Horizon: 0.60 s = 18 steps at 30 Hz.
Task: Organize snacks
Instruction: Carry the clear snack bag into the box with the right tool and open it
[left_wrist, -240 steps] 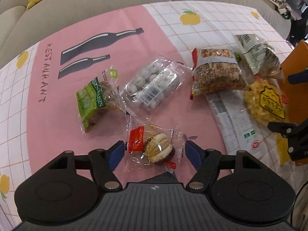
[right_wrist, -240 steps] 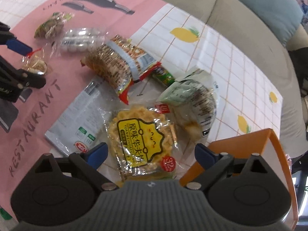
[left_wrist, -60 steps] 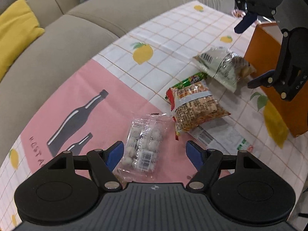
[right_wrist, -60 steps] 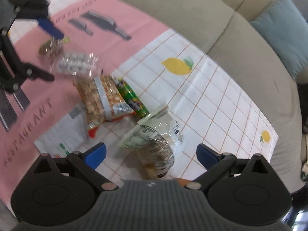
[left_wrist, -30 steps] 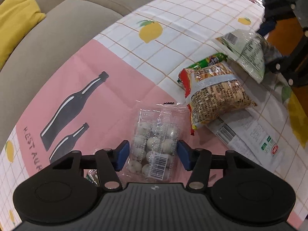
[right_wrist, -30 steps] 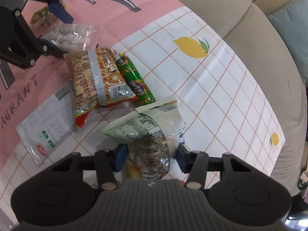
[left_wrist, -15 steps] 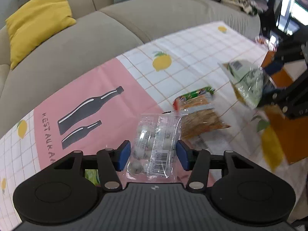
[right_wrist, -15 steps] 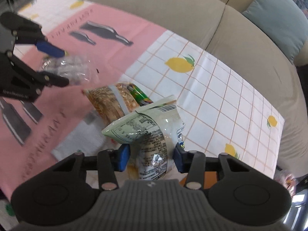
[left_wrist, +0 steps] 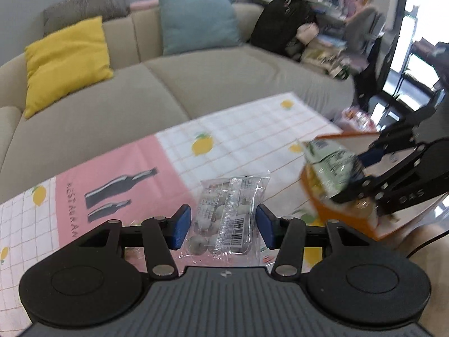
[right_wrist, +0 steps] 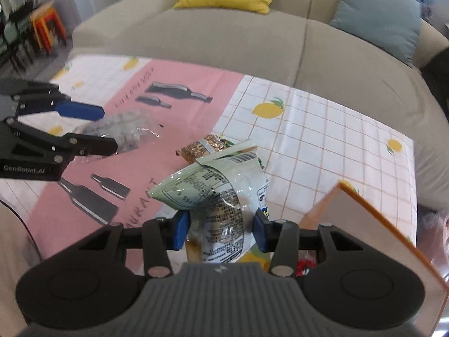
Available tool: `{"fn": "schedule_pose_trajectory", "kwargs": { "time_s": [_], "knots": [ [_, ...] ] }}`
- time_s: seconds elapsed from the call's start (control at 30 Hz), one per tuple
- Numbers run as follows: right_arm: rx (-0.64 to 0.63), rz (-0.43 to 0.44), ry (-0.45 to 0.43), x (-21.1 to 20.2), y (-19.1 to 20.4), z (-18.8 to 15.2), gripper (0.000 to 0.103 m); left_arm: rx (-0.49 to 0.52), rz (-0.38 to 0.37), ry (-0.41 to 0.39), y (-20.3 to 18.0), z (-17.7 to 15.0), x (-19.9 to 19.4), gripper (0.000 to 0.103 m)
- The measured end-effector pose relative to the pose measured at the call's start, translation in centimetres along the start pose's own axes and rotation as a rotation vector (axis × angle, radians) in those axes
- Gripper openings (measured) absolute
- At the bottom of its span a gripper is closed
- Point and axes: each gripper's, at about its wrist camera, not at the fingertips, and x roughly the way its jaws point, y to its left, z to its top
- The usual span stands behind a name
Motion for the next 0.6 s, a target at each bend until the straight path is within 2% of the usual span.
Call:
{"fn": "schedule_pose_trajectory", "kwargs": {
  "time_s": [0.2, 0.37, 0.4, 0.43, 0.6],
  "knots": [
    [0.095, -0.003, -0.041, -3.9, -2.5, -2.5, 0.045, 0.047, -0.085, -0.059, -4.7, 2.3, -1.1, 0.057],
    [0.144, -0.060, -0.046, -6.1, -5.3, -4.8, 0.045, 0.107, -0.164, -0.066, -9.2, 4.3, 0.7, 0.056],
    [0.158, -0.071, -0.045, -6.3, -6.0, -5.3, 0.045, 0.119, -0.188, -0.062, -10.2, 4.6, 1.3, 0.030],
    [0.175, -0.082, -0.043, -6.6, -6.7, -5.8, 0.045, 0.132, -0.212, -0.044, -11.3, 5.1, 2.1, 0.011],
    [0.257, -0.136, -0.024, -7.2, -9.9, -8.2, 0.045, 0.198, -0.250, 0.000, -15.3, 6.4, 5.5, 0.012]
  ]
}}
